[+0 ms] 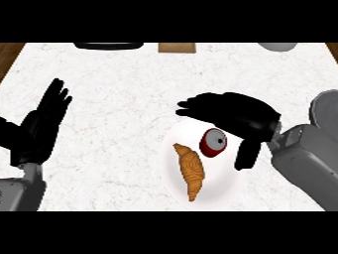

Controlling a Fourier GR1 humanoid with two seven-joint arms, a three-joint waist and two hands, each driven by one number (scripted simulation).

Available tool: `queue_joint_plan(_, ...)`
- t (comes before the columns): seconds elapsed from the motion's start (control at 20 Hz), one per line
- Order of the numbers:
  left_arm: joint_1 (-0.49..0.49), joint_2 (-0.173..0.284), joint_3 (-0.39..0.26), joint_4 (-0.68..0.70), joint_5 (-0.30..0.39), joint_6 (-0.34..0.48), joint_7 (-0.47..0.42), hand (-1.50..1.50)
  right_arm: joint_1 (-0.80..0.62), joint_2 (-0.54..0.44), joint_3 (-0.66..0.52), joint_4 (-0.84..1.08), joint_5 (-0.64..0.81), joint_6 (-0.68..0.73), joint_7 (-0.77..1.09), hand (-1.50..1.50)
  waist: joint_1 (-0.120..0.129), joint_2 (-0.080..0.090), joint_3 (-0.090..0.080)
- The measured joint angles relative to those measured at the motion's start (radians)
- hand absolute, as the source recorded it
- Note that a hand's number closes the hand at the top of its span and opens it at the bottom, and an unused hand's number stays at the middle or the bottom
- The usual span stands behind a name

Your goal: Pick the croissant from the plate and place it in the pan

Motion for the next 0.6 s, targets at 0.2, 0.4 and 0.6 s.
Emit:
queue_joint_plan(0.2,-0.014,0.005,0.014,0.002,-0.001,-0.001,0.015,0.00,-0.017,-0.005,0.062,-0.023,0.035,0.131,0.073,-1.50,-0.007,-0.001,0.000)
queue_joint_plan(0.4,0.002,-0.002,0.027,0.000,-0.007,-0.012,0.002,0.00,0.007,0.022,0.092,-0.038,0.106,0.190,0.094,-1.50,-0.008,0.000,0.001)
queue_joint_plan(0.6,0.027,-0.001,0.035,-0.025,-0.010,-0.026,0.007,0.00,0.030,0.037,0.115,-0.126,0.179,0.241,0.151,-1.50,-0.011,-0.002,0.001)
